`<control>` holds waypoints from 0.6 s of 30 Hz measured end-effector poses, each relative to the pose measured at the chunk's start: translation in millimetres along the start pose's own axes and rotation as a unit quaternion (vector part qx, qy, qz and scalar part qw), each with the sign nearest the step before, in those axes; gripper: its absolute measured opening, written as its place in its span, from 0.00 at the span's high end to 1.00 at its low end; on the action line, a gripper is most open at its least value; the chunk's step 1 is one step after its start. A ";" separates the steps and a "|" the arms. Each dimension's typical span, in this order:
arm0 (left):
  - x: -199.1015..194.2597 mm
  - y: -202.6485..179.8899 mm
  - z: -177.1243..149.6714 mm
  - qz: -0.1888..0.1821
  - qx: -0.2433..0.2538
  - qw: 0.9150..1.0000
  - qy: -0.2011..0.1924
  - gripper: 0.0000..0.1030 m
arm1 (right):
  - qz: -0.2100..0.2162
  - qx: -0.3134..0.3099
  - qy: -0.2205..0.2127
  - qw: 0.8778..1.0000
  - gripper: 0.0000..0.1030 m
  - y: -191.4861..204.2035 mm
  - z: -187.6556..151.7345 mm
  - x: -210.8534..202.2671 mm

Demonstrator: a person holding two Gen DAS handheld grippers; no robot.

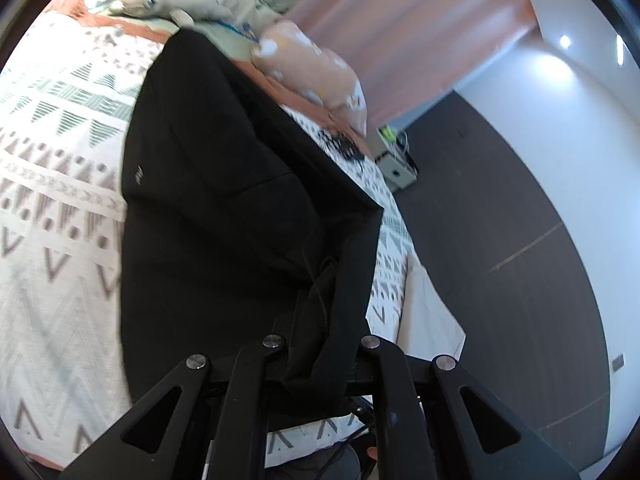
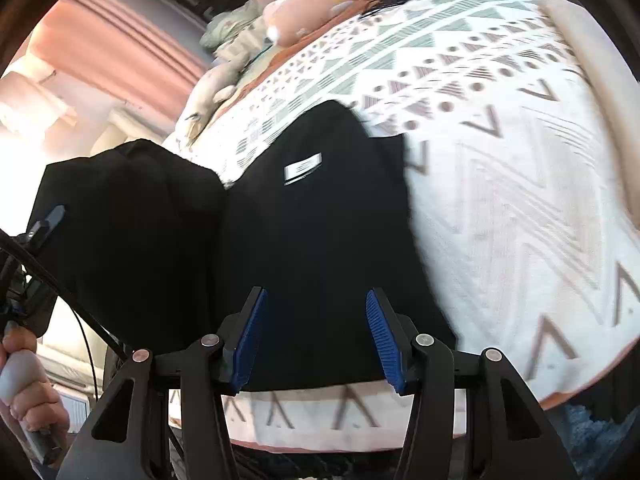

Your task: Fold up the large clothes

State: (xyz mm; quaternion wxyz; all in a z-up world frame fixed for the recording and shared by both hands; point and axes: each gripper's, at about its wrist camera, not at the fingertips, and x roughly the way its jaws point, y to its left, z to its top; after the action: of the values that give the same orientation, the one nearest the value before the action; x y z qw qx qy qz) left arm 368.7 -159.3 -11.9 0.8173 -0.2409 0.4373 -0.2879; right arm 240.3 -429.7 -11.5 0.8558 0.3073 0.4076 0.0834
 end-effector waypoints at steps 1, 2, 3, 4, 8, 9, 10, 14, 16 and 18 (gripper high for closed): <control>9.8 -3.7 -3.1 0.000 0.003 1.000 0.010 0.90 | -0.004 0.002 -0.002 1.000 0.52 -4.3 -1.7 -0.1; 19.3 -8.1 -7.6 0.001 0.006 1.000 0.020 0.90 | -0.007 0.004 -0.003 1.000 0.52 -3.7 -7.3 -1.4; 27.3 -11.2 -11.1 0.001 0.010 1.000 0.029 0.90 | -0.011 0.006 -0.005 1.000 0.52 -13.1 -6.0 -5.0; 40.4 -15.2 -17.2 0.002 0.014 0.999 0.042 0.90 | -0.014 0.010 -0.008 1.000 0.52 -18.7 -9.8 -10.4; 86.7 -23.3 -42.3 0.009 0.022 0.995 0.092 0.90 | -0.024 0.029 -0.018 0.999 0.52 -5.7 -22.6 -35.8; 96.6 -23.9 -47.9 0.014 0.023 0.994 0.105 0.90 | -0.027 0.034 -0.020 0.999 0.52 6.8 -29.2 -45.0; 110.9 -23.8 -56.3 0.020 0.022 0.991 0.128 0.89 | -0.031 0.040 -0.023 0.998 0.52 -1.0 -29.5 -49.2; 150.9 -16.2 -83.2 0.026 0.005 0.979 0.200 0.61 | -0.041 0.053 -0.026 0.997 0.52 -9.7 -36.8 -68.5; 151.7 -14.9 -86.3 0.002 -0.006 0.979 0.205 0.40 | -0.040 0.056 -0.026 0.997 0.52 -13.8 -37.6 -73.2; 144.5 -18.9 -85.1 -0.005 -0.003 0.980 0.198 0.21 | -0.037 0.055 -0.028 0.997 0.52 -13.5 -36.9 -77.8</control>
State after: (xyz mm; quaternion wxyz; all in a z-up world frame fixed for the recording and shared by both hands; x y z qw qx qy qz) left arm 356.5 -283.3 -125.7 0.7121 -0.1837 0.5904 -0.3326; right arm 160.4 -454.2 13.1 0.8515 0.3405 0.3982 0.0206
